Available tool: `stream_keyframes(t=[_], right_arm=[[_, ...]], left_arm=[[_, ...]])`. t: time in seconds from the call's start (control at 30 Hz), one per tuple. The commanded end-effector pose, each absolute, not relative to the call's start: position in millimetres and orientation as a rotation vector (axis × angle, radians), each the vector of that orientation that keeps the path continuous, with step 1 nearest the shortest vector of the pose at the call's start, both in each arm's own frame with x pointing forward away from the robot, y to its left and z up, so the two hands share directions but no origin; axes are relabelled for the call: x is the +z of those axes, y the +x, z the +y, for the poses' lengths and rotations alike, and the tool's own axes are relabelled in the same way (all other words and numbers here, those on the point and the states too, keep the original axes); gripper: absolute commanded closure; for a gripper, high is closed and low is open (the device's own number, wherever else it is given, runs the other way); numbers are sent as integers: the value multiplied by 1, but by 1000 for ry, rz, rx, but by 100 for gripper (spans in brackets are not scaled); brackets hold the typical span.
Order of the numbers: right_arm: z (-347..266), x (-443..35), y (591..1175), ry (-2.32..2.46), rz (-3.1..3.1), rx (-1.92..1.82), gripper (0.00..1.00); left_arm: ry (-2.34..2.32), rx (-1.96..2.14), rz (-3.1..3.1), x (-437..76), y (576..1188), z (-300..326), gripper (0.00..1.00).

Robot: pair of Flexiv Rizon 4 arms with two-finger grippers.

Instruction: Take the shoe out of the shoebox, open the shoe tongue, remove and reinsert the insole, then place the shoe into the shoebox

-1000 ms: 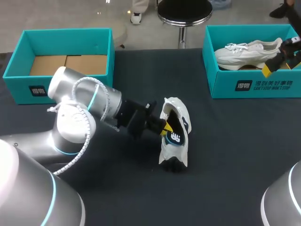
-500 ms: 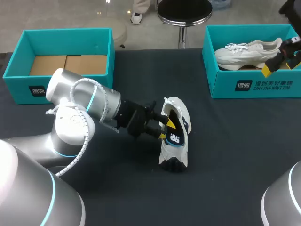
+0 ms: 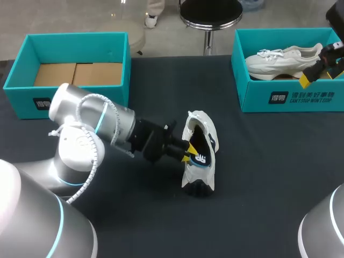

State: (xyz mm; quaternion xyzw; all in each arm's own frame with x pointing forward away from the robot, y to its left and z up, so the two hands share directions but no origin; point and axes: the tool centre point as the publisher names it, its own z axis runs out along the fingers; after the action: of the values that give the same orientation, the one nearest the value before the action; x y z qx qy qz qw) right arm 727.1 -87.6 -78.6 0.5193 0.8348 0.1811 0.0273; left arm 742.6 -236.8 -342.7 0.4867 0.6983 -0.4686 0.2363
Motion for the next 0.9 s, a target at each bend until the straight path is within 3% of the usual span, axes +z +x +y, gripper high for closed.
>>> stream_keyframes(t=[0.03, 0.07, 0.73, 0.83, 0.9], right_arm=[[-87, -79, 730, 1606, 2581, 554, 0], [-87, -79, 730, 1606, 2581, 554, 0], [-87, -79, 730, 1606, 2581, 554, 0], [-87, -79, 730, 1606, 2581, 554, 0], [-87, -79, 730, 1606, 2581, 554, 0]], left_arm=[[1346, -1273, 1919, -344, 746, -242, 96], [1351, -1267, 1917, -344, 747, -243, 100], [1385, -1152, 1941, -353, 767, -243, 100], [1383, -1163, 1939, -352, 764, -242, 80], [1381, -1170, 1937, -350, 762, -241, 73]])
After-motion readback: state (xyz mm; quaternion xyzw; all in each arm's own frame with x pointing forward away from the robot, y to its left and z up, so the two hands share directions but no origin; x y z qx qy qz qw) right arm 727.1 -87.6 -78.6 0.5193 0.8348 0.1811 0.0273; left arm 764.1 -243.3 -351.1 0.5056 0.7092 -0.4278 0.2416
